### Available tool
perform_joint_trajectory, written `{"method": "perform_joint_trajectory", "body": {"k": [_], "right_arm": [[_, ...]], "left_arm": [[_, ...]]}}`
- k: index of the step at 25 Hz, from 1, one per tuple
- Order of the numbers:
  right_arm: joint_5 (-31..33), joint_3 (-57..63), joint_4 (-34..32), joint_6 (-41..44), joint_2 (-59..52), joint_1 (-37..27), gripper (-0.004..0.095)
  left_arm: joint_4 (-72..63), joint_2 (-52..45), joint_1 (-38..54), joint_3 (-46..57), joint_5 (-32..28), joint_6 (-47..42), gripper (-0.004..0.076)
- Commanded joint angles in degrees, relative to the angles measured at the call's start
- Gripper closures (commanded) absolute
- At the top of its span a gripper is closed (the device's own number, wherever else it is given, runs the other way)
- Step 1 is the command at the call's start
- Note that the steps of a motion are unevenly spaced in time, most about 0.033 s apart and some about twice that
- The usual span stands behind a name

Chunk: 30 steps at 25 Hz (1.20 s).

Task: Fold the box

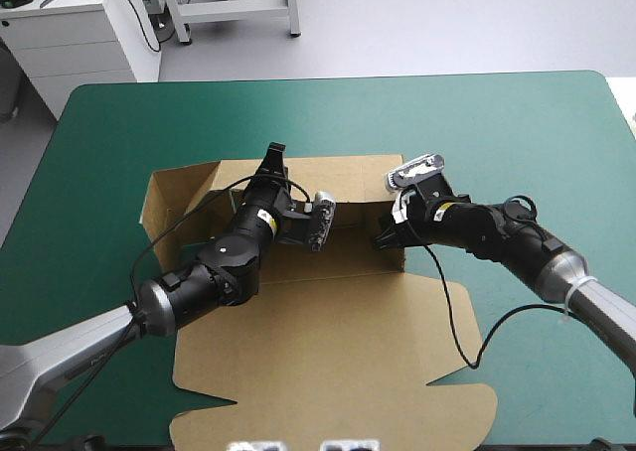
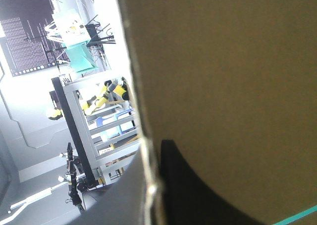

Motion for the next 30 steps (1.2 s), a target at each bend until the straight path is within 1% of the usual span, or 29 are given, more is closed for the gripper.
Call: {"method": "perform_joint_trajectory", "body": {"k": [1,2,3,4,10,12,13,14,17,20,21,23,30], "right_arm": [[-0.35,-0.68,0.45,0.05,1.00,-0.13,0.0654],[0.29,-0.68,0.45,0.05,1.00,-0.13,0.0824],[0.65,-0.68,0.45,0.24,1.00,-0.13,0.0930],[1.05,-0.68,0.48,1.51,1.00,-0.13,0.0903],[2.20,-1.16,0.48,1.92,0.79,-0.13,0.0906],[2.08,-1.49,0.48,2.40,0.79,-0.13,0.0906],[2.08,-1.49,0.48,2.40,0.79,-0.13,0.0908],[2.08,-1.49,0.48,2.40,0.79,-0.23,0.0908],[1.99,-1.49,0.21,2.40,0.79,-0.23,0.0908],[1.84,-1.49,0.21,2.40,0.79,-0.23,0.0908],[1.61,-1.49,0.21,2.40,0.79,-0.23,0.0908],[1.29,-1.49,0.07,2.40,0.79,-0.23,0.0908],[-0.53,-1.49,0.07,2.77,0.79,-0.23,0.0908]], "left_arm": [[-2.16,-1.72,-0.23,-1.16,-0.36,2.65,0.0732],[-1.95,-1.72,-0.23,-1.16,-0.36,2.65,0.0732],[-1.95,-1.72,-0.23,-1.16,-0.36,2.65,0.0732],[-1.95,-1.72,-0.23,-1.16,-0.17,2.65,0.0732],[-1.95,-1.72,-0.36,-1.16,-0.27,2.45,0.0731],[-1.95,-1.95,-1.01,-1.16,0.14,2.45,0.0708],[-1.95,-2.23,-1.32,-1.16,0.14,2.45,0.0684],[-1.95,-2.33,-1.60,-1.16,0.26,2.45,0.0650],[-2.06,-3.27,-2.83,-1.16,0.60,2.03,0.0511],[-2.16,-3.94,-3.66,-1.16,0.89,2.03,0.0323],[-2.16,-4.30,-3.77,-1.16,0.89,1.20,0.0243],[-2.16,-4.69,-3.77,-1.16,0.89,-0.23,0.0218],[-2.16,-8.64,-7.87,-1.16,4.91,-1.16,0.0219]]}}
